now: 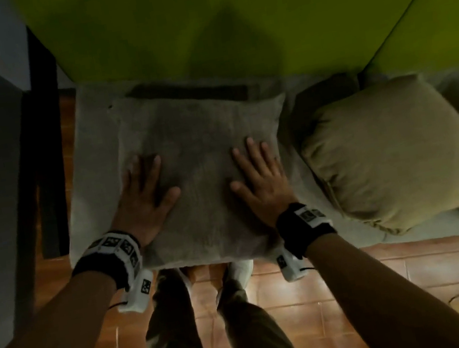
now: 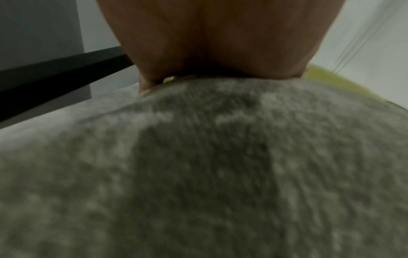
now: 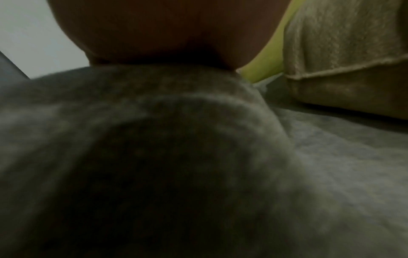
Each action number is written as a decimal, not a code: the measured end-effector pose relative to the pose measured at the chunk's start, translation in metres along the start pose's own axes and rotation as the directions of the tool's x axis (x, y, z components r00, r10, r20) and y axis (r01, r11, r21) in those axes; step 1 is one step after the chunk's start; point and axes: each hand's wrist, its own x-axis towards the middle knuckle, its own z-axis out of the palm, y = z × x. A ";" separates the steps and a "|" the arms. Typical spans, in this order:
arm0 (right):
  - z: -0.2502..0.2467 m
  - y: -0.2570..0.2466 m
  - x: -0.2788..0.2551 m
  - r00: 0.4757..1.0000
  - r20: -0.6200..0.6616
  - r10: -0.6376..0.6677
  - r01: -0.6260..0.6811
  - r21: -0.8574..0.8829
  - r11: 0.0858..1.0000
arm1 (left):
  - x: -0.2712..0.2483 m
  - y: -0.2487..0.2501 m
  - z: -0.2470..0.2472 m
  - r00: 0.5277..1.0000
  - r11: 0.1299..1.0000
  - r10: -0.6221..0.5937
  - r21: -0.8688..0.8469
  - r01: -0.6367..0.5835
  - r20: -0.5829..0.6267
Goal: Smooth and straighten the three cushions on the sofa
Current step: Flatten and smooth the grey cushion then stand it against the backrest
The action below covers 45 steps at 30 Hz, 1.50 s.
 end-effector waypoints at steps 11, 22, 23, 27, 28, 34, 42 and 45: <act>0.028 0.028 0.029 0.974 0.136 0.182 -0.180 -0.024 0.983 | 0.025 -0.001 0.018 0.980 0.954 -0.190 0.247 0.171 0.055; 0.021 -0.011 0.028 0.996 0.085 0.029 -0.013 -0.180 0.984 | 0.031 0.024 0.013 0.995 0.866 0.100 0.492 -0.089 0.004; 0.026 -0.005 0.030 0.992 0.105 0.068 -0.048 -0.177 0.983 | 0.034 0.017 0.017 0.996 0.867 0.085 0.492 -0.079 0.010; 0.034 0.005 0.037 0.982 0.105 0.157 -0.145 -0.107 0.984 | 0.049 0.008 0.029 0.996 0.889 0.079 0.450 -0.084 0.029; 0.033 0.007 0.036 0.977 0.088 0.193 -0.185 -0.087 0.979 | 0.051 0.007 0.028 0.995 0.898 0.095 0.428 -0.101 0.037; 0.009 0.023 0.015 0.820 0.120 0.560 -0.539 0.492 0.684 | 0.031 -0.004 -0.012 0.969 0.997 -0.082 -0.034 0.076 -0.232; -0.017 0.021 0.014 0.702 0.322 0.634 -0.605 0.741 0.293 | 0.049 -0.043 -0.063 0.936 0.788 -0.287 -0.505 0.353 0.206; -0.040 0.001 0.031 0.758 0.275 0.592 -0.545 0.765 0.342 | 0.048 -0.031 -0.088 0.962 0.730 -0.185 -0.628 0.272 0.201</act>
